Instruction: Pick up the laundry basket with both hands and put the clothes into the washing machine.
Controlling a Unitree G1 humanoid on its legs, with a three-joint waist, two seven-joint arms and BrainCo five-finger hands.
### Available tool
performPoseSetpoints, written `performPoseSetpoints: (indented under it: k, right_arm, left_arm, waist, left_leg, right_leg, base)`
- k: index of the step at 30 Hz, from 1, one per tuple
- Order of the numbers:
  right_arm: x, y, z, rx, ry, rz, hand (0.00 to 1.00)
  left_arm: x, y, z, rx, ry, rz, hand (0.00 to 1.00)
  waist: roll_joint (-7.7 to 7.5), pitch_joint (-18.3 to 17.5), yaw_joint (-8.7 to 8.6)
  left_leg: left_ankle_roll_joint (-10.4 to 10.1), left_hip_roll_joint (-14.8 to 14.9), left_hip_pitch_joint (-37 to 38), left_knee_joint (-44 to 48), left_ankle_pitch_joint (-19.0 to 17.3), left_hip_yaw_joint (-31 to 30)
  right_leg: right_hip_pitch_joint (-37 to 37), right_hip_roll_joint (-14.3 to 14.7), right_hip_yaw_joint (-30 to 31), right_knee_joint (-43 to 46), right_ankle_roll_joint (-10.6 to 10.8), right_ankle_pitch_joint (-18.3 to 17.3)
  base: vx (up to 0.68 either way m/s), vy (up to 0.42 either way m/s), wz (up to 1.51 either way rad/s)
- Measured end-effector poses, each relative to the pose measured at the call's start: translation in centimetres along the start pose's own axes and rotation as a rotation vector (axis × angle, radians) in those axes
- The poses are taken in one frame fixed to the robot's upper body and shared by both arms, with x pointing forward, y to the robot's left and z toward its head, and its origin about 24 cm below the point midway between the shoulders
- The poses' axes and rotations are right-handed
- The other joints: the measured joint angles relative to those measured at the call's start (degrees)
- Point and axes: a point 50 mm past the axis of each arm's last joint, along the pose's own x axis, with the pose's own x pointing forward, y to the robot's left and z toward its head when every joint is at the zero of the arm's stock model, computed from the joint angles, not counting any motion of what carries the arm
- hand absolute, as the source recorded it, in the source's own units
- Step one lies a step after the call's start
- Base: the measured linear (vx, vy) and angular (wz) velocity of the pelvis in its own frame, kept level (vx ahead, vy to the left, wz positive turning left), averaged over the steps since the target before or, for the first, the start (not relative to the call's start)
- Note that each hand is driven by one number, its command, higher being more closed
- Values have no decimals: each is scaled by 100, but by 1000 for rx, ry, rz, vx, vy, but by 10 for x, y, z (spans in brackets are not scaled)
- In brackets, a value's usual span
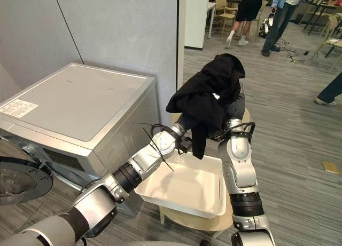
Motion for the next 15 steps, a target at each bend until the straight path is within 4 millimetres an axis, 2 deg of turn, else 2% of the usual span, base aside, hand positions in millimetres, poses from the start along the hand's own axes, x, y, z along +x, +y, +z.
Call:
performPoseSetpoints:
  k: [10, 15]
  right_arm:
    - [4, 5, 15, 7, -68, 22, 100]
    - [-2, -5, 22, 4, -112, -5, 100]
  left_arm:
    - [3, 1, 16, -12, -62, 10, 100]
    - [2, -1, 24, -25, -89, -5, 100]
  waist:
    - [6, -8, 2]
    - [23, -19, 12]
  left_leg:
    - [21, 10, 1, 1, 17, 16]
    - [21, 9, 9, 0, 17, 14]
  right_leg:
    - [-6, 20, -2, 0, 23, 14]
    - [-6, 18, 0, 24, 75, -27]
  base:
    - [0, 0, 0]
    - [0, 0, 0]
